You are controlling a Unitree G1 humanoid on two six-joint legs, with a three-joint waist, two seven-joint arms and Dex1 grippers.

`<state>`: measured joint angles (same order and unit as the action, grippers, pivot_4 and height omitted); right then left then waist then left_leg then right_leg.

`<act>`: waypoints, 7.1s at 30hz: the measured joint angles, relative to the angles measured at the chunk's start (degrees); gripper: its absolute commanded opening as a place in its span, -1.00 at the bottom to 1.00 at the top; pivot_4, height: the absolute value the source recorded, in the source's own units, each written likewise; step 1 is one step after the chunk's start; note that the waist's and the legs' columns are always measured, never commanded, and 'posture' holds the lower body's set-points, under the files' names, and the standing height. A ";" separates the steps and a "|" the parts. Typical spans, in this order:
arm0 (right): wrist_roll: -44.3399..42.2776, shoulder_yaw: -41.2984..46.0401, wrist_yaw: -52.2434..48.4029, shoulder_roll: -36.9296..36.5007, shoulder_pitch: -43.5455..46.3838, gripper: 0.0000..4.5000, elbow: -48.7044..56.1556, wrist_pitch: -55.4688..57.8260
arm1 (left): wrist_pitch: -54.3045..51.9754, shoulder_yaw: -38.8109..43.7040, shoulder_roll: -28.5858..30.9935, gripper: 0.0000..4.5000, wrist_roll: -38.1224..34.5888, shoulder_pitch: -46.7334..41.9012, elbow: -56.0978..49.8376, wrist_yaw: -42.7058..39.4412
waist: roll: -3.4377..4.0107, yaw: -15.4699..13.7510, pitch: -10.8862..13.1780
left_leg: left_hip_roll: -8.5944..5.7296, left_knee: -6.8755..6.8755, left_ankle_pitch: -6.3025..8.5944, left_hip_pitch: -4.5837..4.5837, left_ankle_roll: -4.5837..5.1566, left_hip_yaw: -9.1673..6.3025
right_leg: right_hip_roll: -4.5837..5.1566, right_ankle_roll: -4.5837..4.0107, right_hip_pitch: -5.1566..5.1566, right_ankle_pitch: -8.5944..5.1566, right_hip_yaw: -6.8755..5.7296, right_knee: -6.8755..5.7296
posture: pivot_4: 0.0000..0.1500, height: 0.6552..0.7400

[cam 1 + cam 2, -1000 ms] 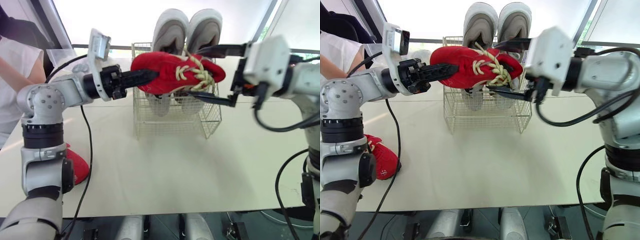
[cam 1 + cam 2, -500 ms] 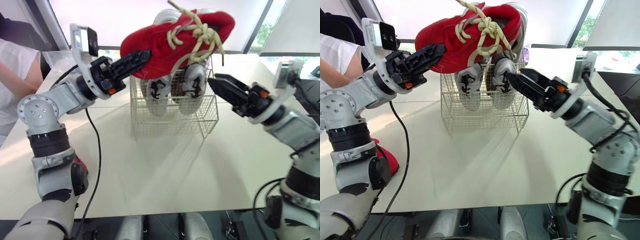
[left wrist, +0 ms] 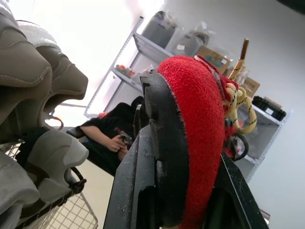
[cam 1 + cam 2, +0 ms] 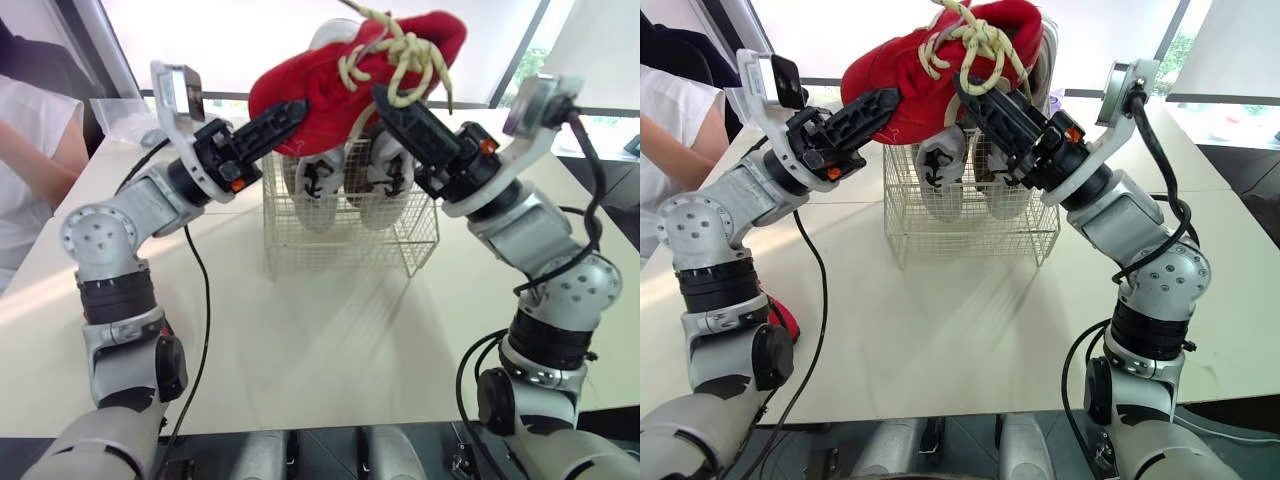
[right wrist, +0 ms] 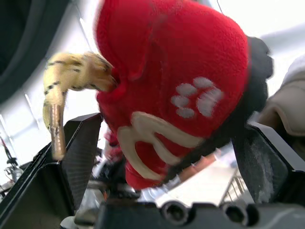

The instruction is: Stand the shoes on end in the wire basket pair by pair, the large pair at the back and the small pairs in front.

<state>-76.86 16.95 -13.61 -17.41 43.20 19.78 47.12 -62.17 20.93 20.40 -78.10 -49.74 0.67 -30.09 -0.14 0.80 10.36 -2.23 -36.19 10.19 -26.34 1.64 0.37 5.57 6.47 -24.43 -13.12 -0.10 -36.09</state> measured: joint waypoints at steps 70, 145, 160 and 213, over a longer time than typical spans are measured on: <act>60.97 -16.87 -71.47 -45.23 4.06 0.98 -33.30 -37.80 | 6.28 1.07 44.66 1.00 27.55 29.97 -11.29 -32.52 | 0.05 0.10 0.13 | 0.09 0.35 0.48 -0.15 0.30 1.34 | 1.22 -0.29 -0.59 0.19 -0.30 0.67 | 1.00 0.87; 45.19 -12.72 -61.56 -42.48 7.65 1.00 -2.14 -15.72 | 48.14 -24.25 1.27 -1.00 64.41 0.42 -3.70 -2.54 | -0.69 -1.57 -0.15 | 0.22 -0.06 0.61 -0.07 0.65 2.28 | 2.14 0.44 -0.42 1.14 -1.69 0.93 | 1.00 0.87; 42.14 -9.70 -57.59 -44.65 4.76 1.00 2.77 -12.39 | 83.06 -30.81 -7.68 -1.00 90.23 12.49 1.81 18.51 | -0.59 -1.63 -0.27 | 0.27 -0.48 0.77 0.03 0.82 2.25 | 2.20 0.45 -0.08 1.16 -1.70 0.98 | 1.00 0.87; 43.49 -9.24 -57.66 -45.56 -4.90 1.00 -3.02 -15.21 | 8.88 7.55 35.80 0.99 13.54 35.81 -27.45 -10.07 | -0.15 -1.47 -0.55 | 1.06 -0.57 1.08 -0.12 0.69 2.84 | 2.12 0.22 -0.74 1.25 -2.31 1.22 | 1.00 0.87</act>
<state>-33.37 7.71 -71.27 -62.97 38.30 16.76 31.91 -53.29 28.48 56.20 -64.56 -13.93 -26.78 -40.16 -0.29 -0.67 9.80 -1.17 -36.76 11.27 -26.46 2.33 3.21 7.70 6.69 -25.18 -11.87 -2.41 -34.87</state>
